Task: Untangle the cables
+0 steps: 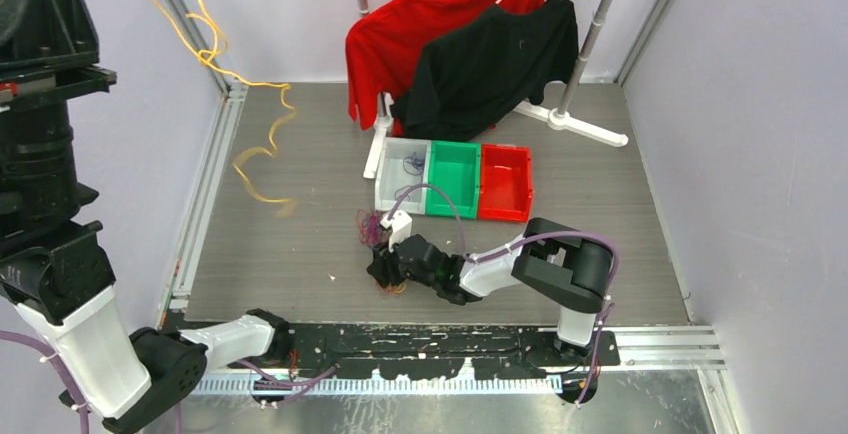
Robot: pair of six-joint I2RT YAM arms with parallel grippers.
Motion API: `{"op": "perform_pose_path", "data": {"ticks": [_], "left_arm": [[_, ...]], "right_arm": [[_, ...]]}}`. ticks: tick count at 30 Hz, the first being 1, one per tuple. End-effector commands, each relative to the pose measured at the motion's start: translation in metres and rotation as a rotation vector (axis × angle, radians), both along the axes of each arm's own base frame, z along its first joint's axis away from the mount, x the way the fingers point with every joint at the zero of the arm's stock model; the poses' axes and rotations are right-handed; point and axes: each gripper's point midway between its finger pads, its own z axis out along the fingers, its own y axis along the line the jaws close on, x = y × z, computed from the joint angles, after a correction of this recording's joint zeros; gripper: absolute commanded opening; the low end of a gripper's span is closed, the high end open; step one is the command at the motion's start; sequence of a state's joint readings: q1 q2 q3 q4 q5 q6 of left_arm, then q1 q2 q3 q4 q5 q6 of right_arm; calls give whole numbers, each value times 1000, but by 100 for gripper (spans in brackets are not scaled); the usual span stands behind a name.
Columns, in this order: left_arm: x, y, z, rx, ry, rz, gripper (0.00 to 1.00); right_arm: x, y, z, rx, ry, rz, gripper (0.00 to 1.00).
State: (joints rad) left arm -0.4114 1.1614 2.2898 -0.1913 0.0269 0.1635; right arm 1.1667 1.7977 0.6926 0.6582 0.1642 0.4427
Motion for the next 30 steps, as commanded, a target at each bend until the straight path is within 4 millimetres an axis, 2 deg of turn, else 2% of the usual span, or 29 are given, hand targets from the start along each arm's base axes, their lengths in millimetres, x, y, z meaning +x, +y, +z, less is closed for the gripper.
{"op": "perform_pose_path", "data": {"ticks": [1,3,6,8,10,14,18,22,26,30], "left_arm": [[-25,22,30,-69,-147,77,0],[-24,19,30,-59,-136,66,0],[-9,-4,10,36,-50,-8,0],[-3,-20,-6,98,-14,-61,0],[2,-34,-24,157,21,-106,0],[13,-49,-56,234,110,-151,0],[21,-60,-85,301,177,-183,0],[25,-71,-114,358,248,-228,0],[26,-80,-132,384,296,-278,0],[26,-83,-138,356,335,-320,0]], "right_arm": [[7,5,13,45,-24,-25,51],[6,3,10,40,-20,-26,52],[7,6,21,65,-28,-23,58],[9,11,38,89,-44,-16,66],[10,14,63,113,-69,-6,78],[10,13,123,172,-128,8,100],[3,8,181,213,-190,61,100],[-15,-1,232,253,-249,157,100],[-36,-9,281,360,-294,247,100],[-40,-10,303,389,-307,265,100]]}}
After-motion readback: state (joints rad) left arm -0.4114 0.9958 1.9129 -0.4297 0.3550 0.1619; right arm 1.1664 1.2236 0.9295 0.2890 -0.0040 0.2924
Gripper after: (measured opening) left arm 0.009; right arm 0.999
